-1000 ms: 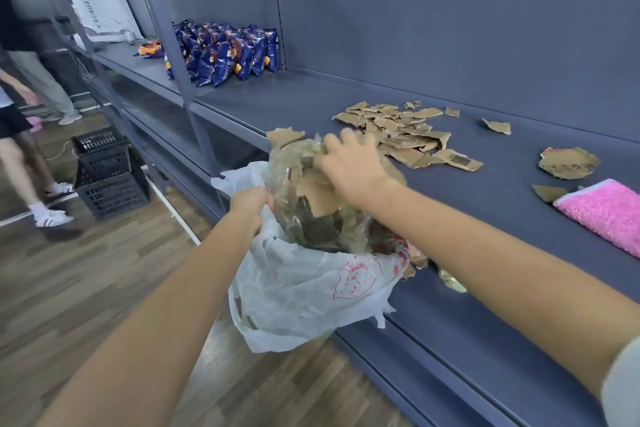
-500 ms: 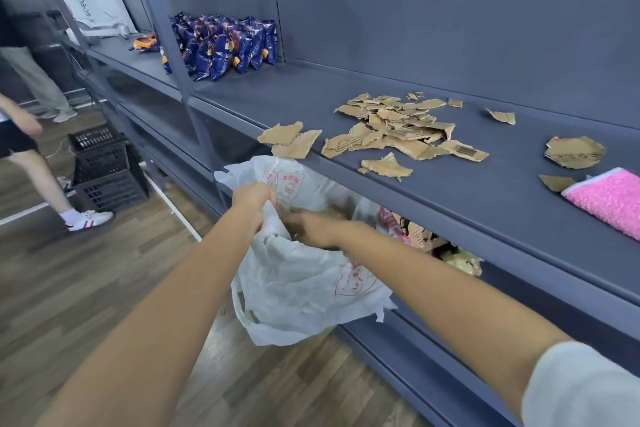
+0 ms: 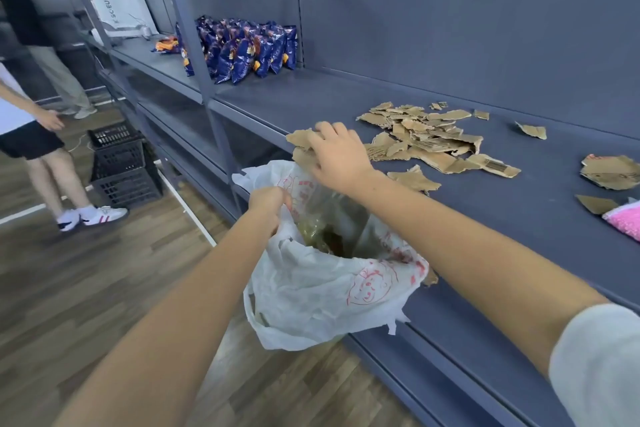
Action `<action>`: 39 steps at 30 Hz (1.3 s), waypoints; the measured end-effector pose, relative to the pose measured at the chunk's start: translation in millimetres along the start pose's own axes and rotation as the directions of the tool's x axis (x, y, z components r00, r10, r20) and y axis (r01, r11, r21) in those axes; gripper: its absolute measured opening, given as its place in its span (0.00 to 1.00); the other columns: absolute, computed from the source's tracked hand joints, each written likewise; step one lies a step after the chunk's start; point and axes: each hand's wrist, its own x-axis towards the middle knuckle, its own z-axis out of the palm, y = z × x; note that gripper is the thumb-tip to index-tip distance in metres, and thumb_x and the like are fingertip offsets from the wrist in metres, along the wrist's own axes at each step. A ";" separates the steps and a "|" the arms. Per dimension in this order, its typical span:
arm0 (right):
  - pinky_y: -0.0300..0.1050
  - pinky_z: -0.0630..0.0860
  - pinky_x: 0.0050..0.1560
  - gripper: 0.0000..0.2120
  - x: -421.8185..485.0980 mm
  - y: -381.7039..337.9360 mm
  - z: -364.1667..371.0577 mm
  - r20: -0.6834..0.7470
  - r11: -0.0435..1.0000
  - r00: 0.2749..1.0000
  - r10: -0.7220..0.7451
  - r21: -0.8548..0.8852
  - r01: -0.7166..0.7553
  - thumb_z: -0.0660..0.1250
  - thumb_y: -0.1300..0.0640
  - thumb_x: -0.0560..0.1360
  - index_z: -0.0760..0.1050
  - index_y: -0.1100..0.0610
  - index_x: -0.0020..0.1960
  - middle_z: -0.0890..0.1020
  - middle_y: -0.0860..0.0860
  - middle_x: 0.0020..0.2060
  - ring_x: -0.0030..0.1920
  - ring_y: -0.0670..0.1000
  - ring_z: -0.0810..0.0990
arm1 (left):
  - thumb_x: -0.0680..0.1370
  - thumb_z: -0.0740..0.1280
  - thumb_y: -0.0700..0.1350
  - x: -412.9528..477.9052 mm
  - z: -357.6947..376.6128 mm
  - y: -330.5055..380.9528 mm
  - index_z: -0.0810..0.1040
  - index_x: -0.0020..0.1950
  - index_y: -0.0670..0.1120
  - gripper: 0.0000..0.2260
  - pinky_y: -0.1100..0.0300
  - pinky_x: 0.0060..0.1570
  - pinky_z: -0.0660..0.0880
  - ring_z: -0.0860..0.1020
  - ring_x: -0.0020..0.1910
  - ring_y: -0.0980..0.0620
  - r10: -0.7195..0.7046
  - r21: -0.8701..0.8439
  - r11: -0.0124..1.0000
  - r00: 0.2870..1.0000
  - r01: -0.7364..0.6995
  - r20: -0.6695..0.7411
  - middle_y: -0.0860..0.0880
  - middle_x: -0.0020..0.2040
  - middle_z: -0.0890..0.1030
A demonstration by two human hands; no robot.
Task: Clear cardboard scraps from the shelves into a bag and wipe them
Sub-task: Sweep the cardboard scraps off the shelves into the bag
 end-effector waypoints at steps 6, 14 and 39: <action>0.65 0.48 0.71 0.37 51.9 8.8 26.5 0.373 0.996 0.927 0.032 -0.090 0.002 0.62 0.45 0.74 0.45 0.48 0.76 0.44 0.52 0.77 0.75 0.63 0.43 | 0.70 0.60 0.29 7.8 0.7 1.3 0.63 0.32 0.42 0.12 0.60 0.32 0.64 0.68 0.36 0.47 -0.016 0.034 0.999 0.999 0.015 0.030 0.45 0.35 0.67; 0.56 0.61 0.68 0.32 30.5 12.8 43.4 0.342 0.973 0.939 0.020 -0.222 0.060 0.66 0.48 0.73 0.57 0.53 0.73 0.56 0.56 0.73 0.71 0.64 0.58 | 0.71 0.60 0.30 13.7 -13.4 4.1 0.70 0.42 0.40 0.06 0.59 0.32 0.68 0.70 0.37 0.48 -0.093 0.064 0.994 0.995 0.090 0.042 0.45 0.37 0.69; 0.54 0.56 0.70 0.27 -16.7 13.1 13.6 0.212 0.995 0.973 0.091 -0.069 -0.078 0.61 0.43 0.74 0.63 0.50 0.71 0.62 0.55 0.73 0.72 0.59 0.60 | 0.72 0.60 0.32 13.4 -17.2 2.5 0.69 0.39 0.41 0.05 0.62 0.29 0.66 0.68 0.31 0.49 -0.003 0.042 0.999 0.996 -0.001 0.084 0.46 0.34 0.68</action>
